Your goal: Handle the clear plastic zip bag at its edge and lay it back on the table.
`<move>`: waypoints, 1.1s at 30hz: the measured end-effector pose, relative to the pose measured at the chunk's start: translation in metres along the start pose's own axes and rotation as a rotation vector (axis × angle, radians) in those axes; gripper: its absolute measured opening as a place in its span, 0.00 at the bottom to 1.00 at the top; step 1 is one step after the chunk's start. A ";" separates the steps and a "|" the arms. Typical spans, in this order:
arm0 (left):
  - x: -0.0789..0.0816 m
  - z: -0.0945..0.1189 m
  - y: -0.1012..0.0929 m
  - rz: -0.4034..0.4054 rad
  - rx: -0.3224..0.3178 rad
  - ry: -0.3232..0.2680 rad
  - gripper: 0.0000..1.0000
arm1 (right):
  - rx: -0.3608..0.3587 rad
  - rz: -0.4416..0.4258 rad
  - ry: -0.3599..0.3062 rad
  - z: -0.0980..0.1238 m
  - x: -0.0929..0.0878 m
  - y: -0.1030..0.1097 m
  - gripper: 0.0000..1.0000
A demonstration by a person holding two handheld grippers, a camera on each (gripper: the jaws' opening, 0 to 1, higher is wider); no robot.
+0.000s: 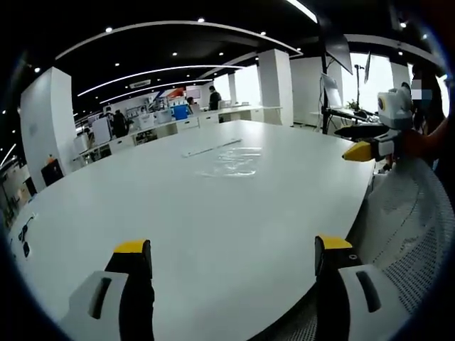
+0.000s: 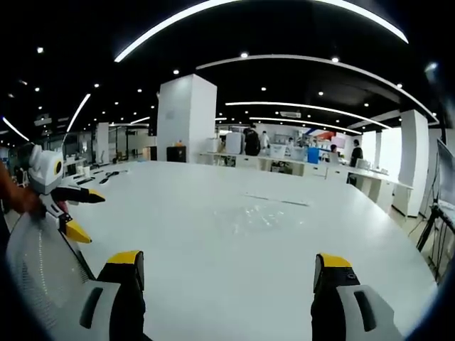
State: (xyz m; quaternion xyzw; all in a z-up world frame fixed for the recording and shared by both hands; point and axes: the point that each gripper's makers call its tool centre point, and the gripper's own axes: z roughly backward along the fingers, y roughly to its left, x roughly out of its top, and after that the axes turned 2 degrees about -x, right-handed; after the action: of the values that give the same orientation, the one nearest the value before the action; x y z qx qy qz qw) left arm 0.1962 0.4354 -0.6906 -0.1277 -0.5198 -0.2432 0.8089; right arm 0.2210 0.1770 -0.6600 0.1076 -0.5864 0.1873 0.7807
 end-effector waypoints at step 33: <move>0.000 0.001 0.000 -0.006 0.005 0.005 0.94 | -0.005 0.004 -0.004 0.002 0.002 0.001 1.00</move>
State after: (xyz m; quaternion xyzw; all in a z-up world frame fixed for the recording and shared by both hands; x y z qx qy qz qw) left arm 0.1959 0.4360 -0.6905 -0.1236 -0.5185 -0.2448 0.8099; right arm 0.2197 0.1775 -0.6577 0.1050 -0.5886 0.1872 0.7794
